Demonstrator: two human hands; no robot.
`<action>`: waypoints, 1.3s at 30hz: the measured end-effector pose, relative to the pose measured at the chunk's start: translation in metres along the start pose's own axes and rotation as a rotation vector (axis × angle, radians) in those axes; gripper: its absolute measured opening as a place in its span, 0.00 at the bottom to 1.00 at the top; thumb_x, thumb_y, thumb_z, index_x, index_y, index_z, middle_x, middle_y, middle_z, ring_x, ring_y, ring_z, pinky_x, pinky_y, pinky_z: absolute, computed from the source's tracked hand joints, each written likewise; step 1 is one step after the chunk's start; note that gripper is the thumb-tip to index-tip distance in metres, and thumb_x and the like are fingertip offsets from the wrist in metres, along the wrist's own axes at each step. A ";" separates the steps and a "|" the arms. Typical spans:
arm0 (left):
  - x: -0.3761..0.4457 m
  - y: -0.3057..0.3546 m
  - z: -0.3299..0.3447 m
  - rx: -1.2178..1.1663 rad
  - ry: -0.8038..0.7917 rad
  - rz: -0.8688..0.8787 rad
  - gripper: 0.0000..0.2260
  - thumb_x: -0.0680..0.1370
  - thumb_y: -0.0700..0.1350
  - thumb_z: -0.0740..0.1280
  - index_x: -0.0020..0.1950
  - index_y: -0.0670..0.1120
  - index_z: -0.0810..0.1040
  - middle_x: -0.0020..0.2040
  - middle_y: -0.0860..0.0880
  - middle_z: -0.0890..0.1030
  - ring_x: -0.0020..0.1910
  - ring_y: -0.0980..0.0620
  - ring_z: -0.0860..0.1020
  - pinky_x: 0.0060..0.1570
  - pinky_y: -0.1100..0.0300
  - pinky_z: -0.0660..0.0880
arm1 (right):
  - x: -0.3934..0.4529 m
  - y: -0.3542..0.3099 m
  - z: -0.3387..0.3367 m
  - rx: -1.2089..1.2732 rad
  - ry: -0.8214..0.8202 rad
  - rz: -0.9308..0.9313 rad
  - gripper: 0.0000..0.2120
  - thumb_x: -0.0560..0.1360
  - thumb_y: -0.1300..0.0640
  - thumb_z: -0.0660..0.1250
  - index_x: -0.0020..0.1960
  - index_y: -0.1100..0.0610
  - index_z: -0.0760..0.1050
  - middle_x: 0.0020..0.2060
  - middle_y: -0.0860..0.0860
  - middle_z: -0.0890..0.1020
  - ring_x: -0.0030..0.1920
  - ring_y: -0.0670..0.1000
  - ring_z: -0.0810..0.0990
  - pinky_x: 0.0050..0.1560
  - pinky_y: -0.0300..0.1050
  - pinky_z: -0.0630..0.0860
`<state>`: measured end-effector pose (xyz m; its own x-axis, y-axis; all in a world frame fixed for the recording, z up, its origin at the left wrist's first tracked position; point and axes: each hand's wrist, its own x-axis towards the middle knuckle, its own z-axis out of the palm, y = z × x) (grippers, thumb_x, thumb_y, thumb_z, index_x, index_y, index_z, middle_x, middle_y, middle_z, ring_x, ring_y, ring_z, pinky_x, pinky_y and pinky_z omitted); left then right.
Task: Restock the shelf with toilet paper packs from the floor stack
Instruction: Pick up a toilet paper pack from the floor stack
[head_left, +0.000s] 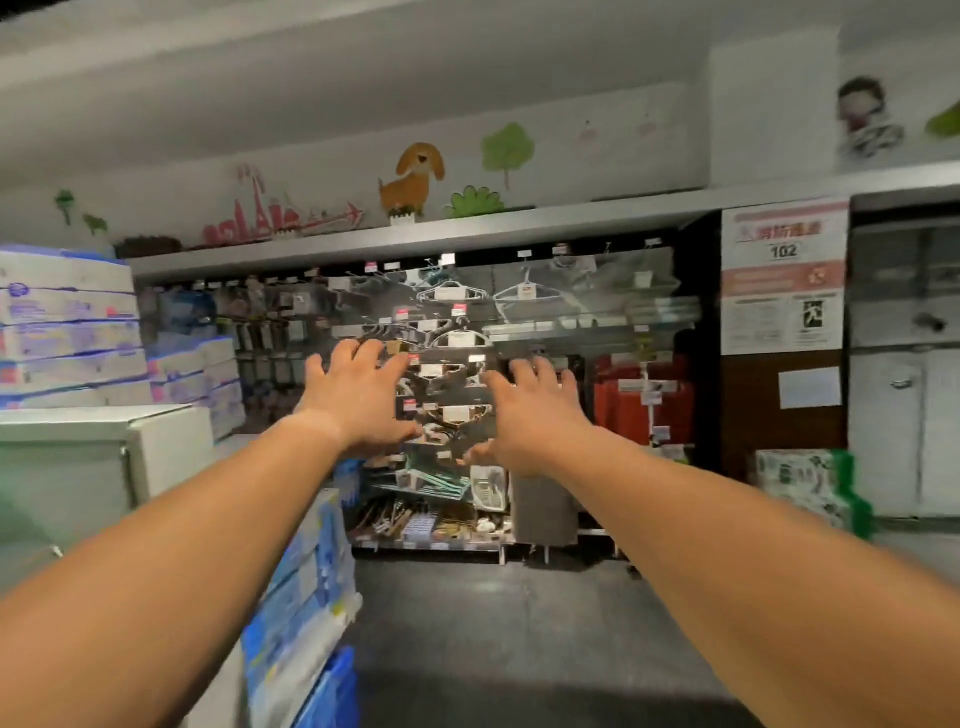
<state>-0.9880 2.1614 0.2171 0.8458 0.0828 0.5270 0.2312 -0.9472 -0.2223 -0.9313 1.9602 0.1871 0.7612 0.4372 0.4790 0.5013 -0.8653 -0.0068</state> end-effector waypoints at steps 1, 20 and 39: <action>0.005 0.024 0.001 -0.025 0.006 0.037 0.42 0.74 0.70 0.66 0.81 0.56 0.55 0.80 0.46 0.58 0.78 0.40 0.54 0.74 0.34 0.56 | -0.011 0.024 -0.003 -0.023 0.006 0.032 0.49 0.71 0.29 0.68 0.81 0.49 0.51 0.81 0.57 0.53 0.80 0.64 0.46 0.77 0.68 0.45; 0.062 0.265 0.019 -0.350 -0.034 0.507 0.41 0.75 0.70 0.65 0.82 0.55 0.54 0.81 0.46 0.56 0.80 0.39 0.51 0.76 0.35 0.53 | -0.160 0.238 -0.053 -0.325 -0.082 0.643 0.47 0.72 0.28 0.65 0.80 0.48 0.51 0.81 0.58 0.52 0.80 0.65 0.46 0.77 0.69 0.47; 0.125 0.373 0.135 -0.397 -0.155 0.704 0.40 0.75 0.69 0.65 0.82 0.55 0.54 0.80 0.47 0.57 0.79 0.41 0.52 0.75 0.35 0.54 | -0.146 0.323 0.058 -0.281 -0.218 0.796 0.48 0.72 0.28 0.65 0.82 0.48 0.49 0.81 0.57 0.53 0.80 0.64 0.46 0.77 0.68 0.46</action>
<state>-0.7310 1.8600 0.0889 0.7932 -0.5568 0.2467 -0.5404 -0.8303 -0.1364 -0.8559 1.6311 0.0640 0.9183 -0.3108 0.2453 -0.3114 -0.9495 -0.0375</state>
